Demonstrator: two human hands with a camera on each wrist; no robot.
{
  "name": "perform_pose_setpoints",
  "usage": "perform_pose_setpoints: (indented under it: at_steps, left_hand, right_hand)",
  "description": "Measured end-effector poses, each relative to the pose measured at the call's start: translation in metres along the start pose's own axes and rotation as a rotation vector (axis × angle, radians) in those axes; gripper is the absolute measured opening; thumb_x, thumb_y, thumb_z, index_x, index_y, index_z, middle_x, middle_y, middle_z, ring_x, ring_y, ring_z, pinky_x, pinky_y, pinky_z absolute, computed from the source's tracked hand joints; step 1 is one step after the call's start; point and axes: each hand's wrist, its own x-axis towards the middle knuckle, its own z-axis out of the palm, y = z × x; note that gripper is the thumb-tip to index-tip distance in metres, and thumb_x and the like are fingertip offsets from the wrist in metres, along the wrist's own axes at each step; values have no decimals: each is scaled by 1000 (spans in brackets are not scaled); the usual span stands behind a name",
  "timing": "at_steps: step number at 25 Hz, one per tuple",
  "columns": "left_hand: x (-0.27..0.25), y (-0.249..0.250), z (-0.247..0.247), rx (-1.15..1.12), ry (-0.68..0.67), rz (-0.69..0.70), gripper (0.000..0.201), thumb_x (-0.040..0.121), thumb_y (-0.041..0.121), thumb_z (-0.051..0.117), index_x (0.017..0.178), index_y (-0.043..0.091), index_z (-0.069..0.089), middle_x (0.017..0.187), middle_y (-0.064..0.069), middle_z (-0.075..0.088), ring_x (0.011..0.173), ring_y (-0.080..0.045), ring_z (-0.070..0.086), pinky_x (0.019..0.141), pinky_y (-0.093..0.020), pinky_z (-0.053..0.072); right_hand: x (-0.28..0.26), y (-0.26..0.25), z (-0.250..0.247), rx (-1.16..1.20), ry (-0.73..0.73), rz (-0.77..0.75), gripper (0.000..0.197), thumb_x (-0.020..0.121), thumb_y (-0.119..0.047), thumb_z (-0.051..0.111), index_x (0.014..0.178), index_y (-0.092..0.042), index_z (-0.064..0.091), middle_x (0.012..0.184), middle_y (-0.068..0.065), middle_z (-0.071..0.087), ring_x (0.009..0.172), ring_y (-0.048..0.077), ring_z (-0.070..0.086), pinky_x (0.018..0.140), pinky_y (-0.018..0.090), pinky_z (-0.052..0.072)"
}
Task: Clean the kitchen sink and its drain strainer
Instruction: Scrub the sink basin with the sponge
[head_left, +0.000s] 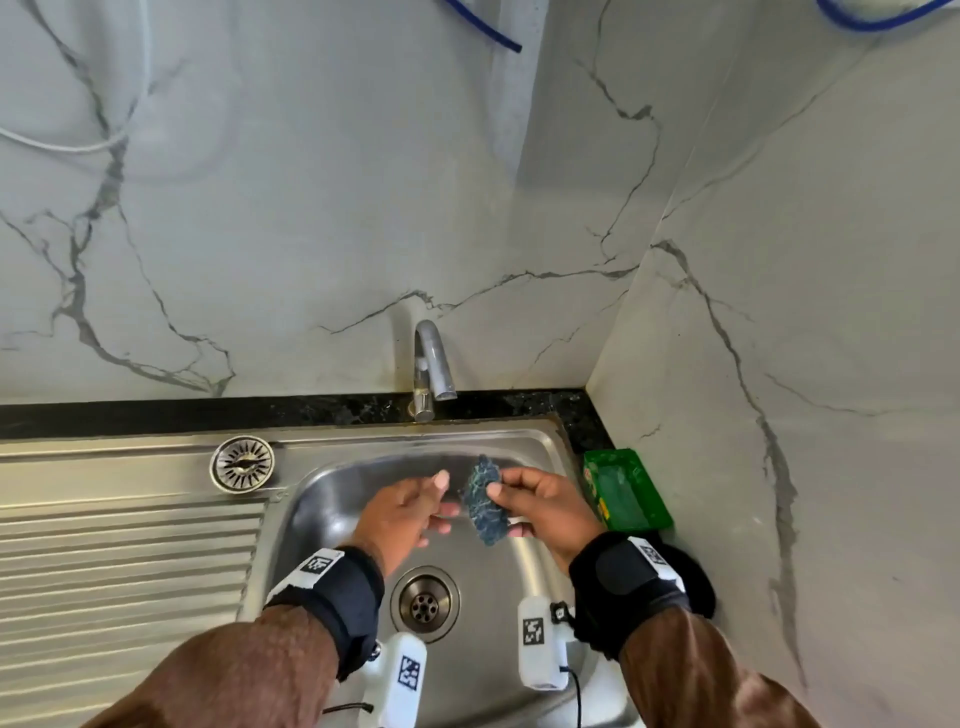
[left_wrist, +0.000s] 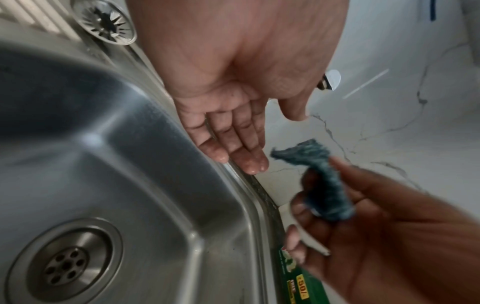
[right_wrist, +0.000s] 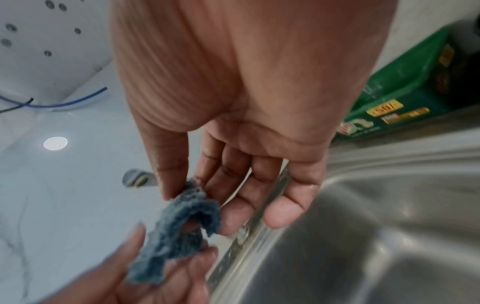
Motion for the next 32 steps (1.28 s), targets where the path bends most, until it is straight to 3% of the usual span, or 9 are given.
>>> perform_pose_setpoints:
  at_steps: [4, 7, 11, 16, 21, 25, 27, 30, 32]
  left_hand:
    - [-11, -8, -7, 64, 76, 61, 19, 86, 25, 74, 103, 21, 69, 87, -3, 75, 75, -14, 71, 62, -20, 52]
    - [-17, -25, -24, 156, 109, 39, 22, 81, 19, 79, 100, 22, 70, 83, -4, 73, 72, -13, 68, 71, -20, 55]
    - [-17, -46, -51, 424, 130, -19, 21, 83, 18, 76, 101, 26, 68, 84, 7, 72, 78, -5, 67, 80, -21, 53]
    - [-12, -50, -104, 1102, 90, -140, 48, 88, 12, 58, 134, 22, 49, 133, -4, 53, 118, -26, 58, 100, -40, 49]
    - [-8, -53, -139, 1428, -44, -309, 87, 77, 23, 77, 148, 19, 28, 158, -2, 25, 137, -28, 40, 103, -46, 44]
    - [-6, -56, -145, 1570, -81, -318, 72, 89, 25, 63, 151, 20, 25, 162, 2, 20, 140, -24, 35, 110, -46, 30]
    - [-3, -57, -149, 1613, -89, -306, 81, 83, 32, 71, 150, 22, 26, 158, 5, 29, 137, -24, 38, 108, -44, 31]
    - [-2, -61, -154, 1612, -104, -290, 104, 66, 39, 85, 150, 22, 25, 153, 7, 39, 134, -24, 41, 104, -42, 34]
    - [-1, -67, -158, 1564, -87, -287, 107, 63, 37, 86, 150, 25, 24, 153, 9, 38, 133, -24, 39, 102, -42, 36]
  right_hand:
    - [2, 28, 32, -69, -22, 49, 16, 88, -21, 72, 104, -18, 71, 94, 1, 76, 79, 10, 67, 67, 25, 50]
    - [1, 39, 52, -70, -7, 47, 10, 84, -10, 76, 93, -9, 70, 79, 0, 72, 65, 8, 65, 56, 18, 49]
    - [10, 62, 78, -78, -29, 88, 14, 79, -8, 81, 86, -9, 69, 75, 2, 72, 61, 11, 67, 52, 26, 51]
    - [19, 78, 112, -96, -38, 131, 20, 79, -3, 79, 87, -15, 66, 80, 6, 73, 64, 13, 68, 57, 23, 53]
    - [31, 88, 139, -103, -62, 185, 23, 79, -1, 78, 90, -16, 66, 89, 12, 74, 70, 21, 72, 62, 34, 60]
    - [50, 97, 161, -139, -74, 193, 29, 63, -18, 78, 91, -21, 70, 91, 11, 76, 82, 32, 74, 75, 53, 61]
    - [64, 100, 178, -145, -93, 158, 32, 60, -21, 75, 92, -22, 72, 92, 12, 76, 86, 34, 73, 78, 54, 60]
    - [85, 87, 204, -240, -109, 65, 35, 71, -13, 76, 105, -19, 75, 94, 2, 75, 86, 19, 71, 87, 45, 58]
    - [102, 75, 221, -315, -96, -8, 33, 79, -7, 74, 112, -15, 74, 99, 2, 74, 87, 12, 67, 91, 31, 55]
